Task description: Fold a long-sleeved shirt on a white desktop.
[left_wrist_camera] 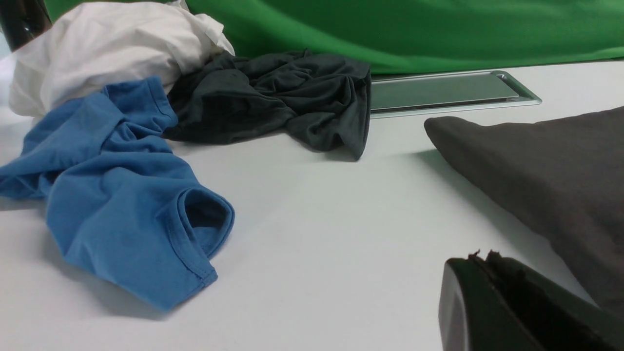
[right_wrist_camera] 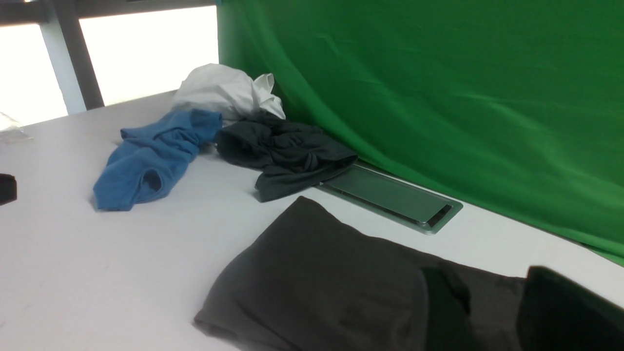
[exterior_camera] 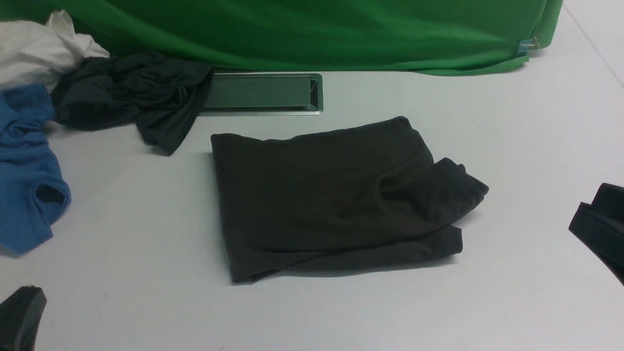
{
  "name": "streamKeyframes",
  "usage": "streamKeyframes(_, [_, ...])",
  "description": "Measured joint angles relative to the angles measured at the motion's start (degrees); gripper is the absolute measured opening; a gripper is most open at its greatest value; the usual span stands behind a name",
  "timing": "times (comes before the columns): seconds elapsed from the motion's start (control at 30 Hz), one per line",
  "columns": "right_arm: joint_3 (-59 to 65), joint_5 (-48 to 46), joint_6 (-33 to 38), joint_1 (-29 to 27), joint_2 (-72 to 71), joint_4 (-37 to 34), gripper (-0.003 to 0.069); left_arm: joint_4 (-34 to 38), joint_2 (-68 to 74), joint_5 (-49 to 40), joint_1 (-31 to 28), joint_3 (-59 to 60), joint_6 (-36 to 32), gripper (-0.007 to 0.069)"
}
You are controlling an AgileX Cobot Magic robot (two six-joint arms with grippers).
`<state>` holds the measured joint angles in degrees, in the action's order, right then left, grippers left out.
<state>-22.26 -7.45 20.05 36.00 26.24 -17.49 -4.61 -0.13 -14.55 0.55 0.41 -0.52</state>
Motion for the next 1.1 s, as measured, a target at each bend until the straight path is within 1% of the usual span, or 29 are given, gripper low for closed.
streamKeyframes(0.1, [0.0, 0.0, 0.0, -0.9, -0.6, 0.0, 0.0239, 0.0, 0.0, 0.0, -0.1, 0.0, 0.0, 0.002])
streamKeyframes(0.2, [0.0, -0.1, 0.0, -5.5, -0.8, 0.0, 0.0239, 0.0, 0.0, 0.1, -0.1, 0.0, 0.0, 0.002])
streamKeyframes(0.33, [0.0, -0.1, -0.1, -16.0, -1.2, 0.0, 0.0239, 0.0, 0.0, 0.0, -1.0, 0.0, 0.0, 0.002])
streamKeyframes(0.4, [0.0, -0.1, -0.1, -22.3, -2.2, 0.0, 0.0239, 0.0, 0.0, 0.0, -2.0, 0.0, 0.0, 0.002])
streamKeyframes(0.43, [0.0, -0.1, -0.1, -22.8, -2.3, 0.0, 0.0239, 0.0, 0.0, 0.0, -2.1, 0.0, 0.0, 0.002])
streamKeyframes(0.5, [0.0, -0.1, 0.0, -27.9, -3.5, 0.0, 0.0239, 0.0, 0.0, 0.0, -2.5, 0.0, 0.0, 0.002])
streamKeyframes(0.53, [0.0, -0.1, 0.0, -29.1, -4.0, 0.0, 0.0239, 0.0, 0.0, 0.0, -2.5, 0.0, 0.0, 0.002])
streamKeyframes(0.73, [0.0, -0.1, 0.0, -32.3, -6.0, 0.0, 0.0239, 0.0, 0.0, 0.0, -2.5, 0.0, 0.0, 0.002])
streamKeyframes(0.9, [0.0, -0.1, 0.0, -36.8, -6.3, 0.0, 0.0239, 0.0, 0.0, 0.0, -2.6, 0.0, 0.0, 0.002])
streamKeyframes(1.1, [0.0, -0.1, 0.0, -38.7, -6.3, 0.0, 0.0239, 0.0, 0.0, 0.1, -2.6, 0.0, 0.0, 0.002])
